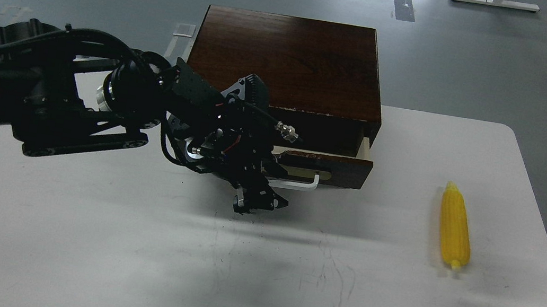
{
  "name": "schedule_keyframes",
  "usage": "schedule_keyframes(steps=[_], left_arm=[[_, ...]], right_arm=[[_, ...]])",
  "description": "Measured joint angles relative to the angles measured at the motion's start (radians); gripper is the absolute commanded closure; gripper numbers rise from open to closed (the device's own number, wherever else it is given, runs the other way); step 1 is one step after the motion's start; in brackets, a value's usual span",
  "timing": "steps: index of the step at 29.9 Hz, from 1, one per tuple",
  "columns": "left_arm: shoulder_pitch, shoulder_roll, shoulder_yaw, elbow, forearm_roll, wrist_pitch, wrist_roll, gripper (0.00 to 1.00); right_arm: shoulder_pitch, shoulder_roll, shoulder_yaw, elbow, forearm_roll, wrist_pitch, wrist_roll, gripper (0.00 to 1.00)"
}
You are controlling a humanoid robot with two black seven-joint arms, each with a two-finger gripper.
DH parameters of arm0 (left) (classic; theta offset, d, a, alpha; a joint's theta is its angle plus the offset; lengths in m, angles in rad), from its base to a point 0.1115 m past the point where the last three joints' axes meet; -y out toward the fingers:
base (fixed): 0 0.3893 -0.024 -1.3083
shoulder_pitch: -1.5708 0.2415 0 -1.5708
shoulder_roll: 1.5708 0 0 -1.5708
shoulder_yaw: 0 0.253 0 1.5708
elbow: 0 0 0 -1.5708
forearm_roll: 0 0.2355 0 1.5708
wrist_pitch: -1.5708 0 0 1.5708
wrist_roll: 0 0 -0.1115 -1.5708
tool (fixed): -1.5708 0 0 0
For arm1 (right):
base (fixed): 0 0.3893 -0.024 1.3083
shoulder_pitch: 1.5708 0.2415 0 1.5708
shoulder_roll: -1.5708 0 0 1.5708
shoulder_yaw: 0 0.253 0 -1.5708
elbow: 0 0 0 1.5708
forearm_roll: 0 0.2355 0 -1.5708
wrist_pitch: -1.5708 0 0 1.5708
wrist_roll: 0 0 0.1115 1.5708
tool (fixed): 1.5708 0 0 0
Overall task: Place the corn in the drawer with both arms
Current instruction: 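Pull the drawer out toward the robot with the left gripper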
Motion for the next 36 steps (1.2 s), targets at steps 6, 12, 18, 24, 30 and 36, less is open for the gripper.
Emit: schedule_keyframes(steps=[6,12,18,24,30,36], left_arm=[[-0.003,0.005,0.000,0.003,-0.001,0.000,0.000,0.45],[-0.003,0.007,0.000,0.006,-0.003,0.000,0.000,0.45],[0.007,0.005,0.000,0.036,0.001,0.001,0.001,0.45],[0.013,0.004,0.001,0.046,0.005,0.001,0.002,0.45],[0.015,0.005,0.011,0.046,0.007,0.001,0.002,0.45],[0.015,0.005,0.021,0.033,0.008,0.001,0.003,0.45]], right_arm=[[-0.001,0.000,0.000,0.000,0.000,0.000,0.000,0.00],[-0.001,0.001,0.000,0.000,0.000,0.000,0.000,0.00],[-0.001,0.002,0.000,0.000,0.000,0.000,0.000,0.00],[-0.001,0.001,0.000,-0.001,0.000,0.000,0.000,0.00],[0.000,0.000,0.000,-0.002,0.000,0.000,0.000,0.00],[0.001,0.000,0.002,-0.002,0.000,0.000,0.000,0.00]])
